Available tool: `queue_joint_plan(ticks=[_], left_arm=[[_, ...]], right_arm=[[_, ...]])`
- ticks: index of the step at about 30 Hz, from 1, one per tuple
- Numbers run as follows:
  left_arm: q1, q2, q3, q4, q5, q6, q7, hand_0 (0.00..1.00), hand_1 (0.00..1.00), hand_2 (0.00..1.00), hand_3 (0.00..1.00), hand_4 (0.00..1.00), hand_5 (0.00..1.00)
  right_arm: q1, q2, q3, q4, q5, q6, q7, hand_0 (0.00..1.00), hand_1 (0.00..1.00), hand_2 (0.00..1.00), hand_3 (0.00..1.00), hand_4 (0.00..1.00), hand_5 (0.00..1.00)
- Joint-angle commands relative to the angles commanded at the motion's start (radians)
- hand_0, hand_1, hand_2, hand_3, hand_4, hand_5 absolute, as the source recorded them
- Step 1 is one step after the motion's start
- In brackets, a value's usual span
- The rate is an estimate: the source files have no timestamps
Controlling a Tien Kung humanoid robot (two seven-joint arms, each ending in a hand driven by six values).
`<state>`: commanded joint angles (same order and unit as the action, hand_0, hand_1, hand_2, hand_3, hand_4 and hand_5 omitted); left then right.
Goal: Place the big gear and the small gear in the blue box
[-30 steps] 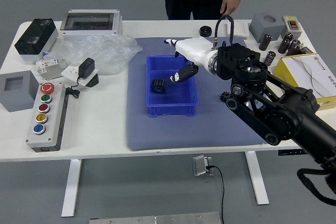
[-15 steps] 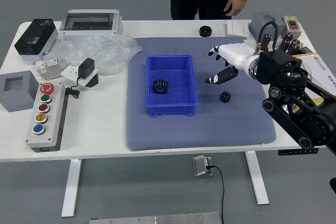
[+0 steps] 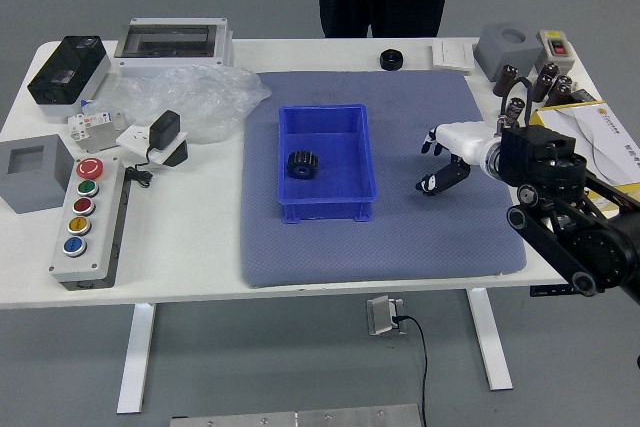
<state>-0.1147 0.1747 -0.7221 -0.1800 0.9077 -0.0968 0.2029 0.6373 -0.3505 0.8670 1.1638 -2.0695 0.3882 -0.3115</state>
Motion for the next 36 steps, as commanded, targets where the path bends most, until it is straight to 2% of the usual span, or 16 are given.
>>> queue_joint_plan(ticks=[2,7,8,13,14,16,31,32,36], left_arm=[[0.0,0.0,0.0,0.0,0.0,0.0,0.0,0.823,0.828,0.829,0.816,0.537,0.119],[-0.001,-0.001,0.001,0.0,-0.001,0.0,0.0,0.823,0.828,0.829,0.816,0.537,0.119],[-0.001,-0.001,0.0,0.0,-0.001,0.0,0.0,0.822,0.828,0.829,0.816,0.537,0.119],[-0.002,-0.001,0.0,0.0,-0.001,0.0,0.0,0.822,0.828,0.829,0.816,0.537,0.119],[-0.002,-0.001,0.001,0.0,-0.001,0.0,0.0,0.823,0.828,0.828,0.816,0.538,0.119],[-0.002,-0.001,0.001,0.0,-0.001,0.0,0.0,0.823,0.828,0.828,0.816,0.538,0.119],[-0.001,-0.001,0.007,0.0,-0.001,-0.001,0.0,0.822,0.829,0.827,0.814,0.536,0.119],[-0.001,-0.001,0.006,0.0,-0.001,-0.001,0.0,0.822,0.828,0.827,0.814,0.536,0.12],[-0.001,-0.001,0.007,0.0,0.0,-0.001,0.0,0.822,0.828,0.827,0.814,0.536,0.12]], right_arm=[[0.0,0.002,-0.004,-0.011,0.0,-0.005,0.002,0.587,0.577,0.688,0.697,0.805,0.34],[0.002,0.009,-0.011,-0.038,-0.003,-0.017,0.007,0.587,0.577,0.688,0.697,0.805,0.34],[0.002,0.01,-0.012,-0.042,-0.003,-0.019,0.007,0.576,0.565,0.667,0.667,0.789,0.335],[0.006,0.016,-0.018,-0.061,-0.006,-0.027,0.009,0.576,0.565,0.667,0.667,0.789,0.335],[0.006,0.018,-0.019,-0.064,-0.006,-0.029,0.01,0.569,0.556,0.652,0.653,0.756,0.319],[0.007,0.021,-0.021,-0.069,-0.007,-0.031,0.01,0.569,0.556,0.652,0.653,0.756,0.319],[0.007,0.047,-0.033,-0.086,-0.014,-0.038,0.004,0.558,0.544,0.641,0.65,0.732,0.307],[0.007,0.048,-0.034,-0.086,-0.015,-0.039,0.003,0.53,0.525,0.622,0.644,0.688,0.285],[0.005,0.051,-0.034,-0.085,-0.018,-0.043,-0.001,0.53,0.525,0.622,0.644,0.688,0.285]])
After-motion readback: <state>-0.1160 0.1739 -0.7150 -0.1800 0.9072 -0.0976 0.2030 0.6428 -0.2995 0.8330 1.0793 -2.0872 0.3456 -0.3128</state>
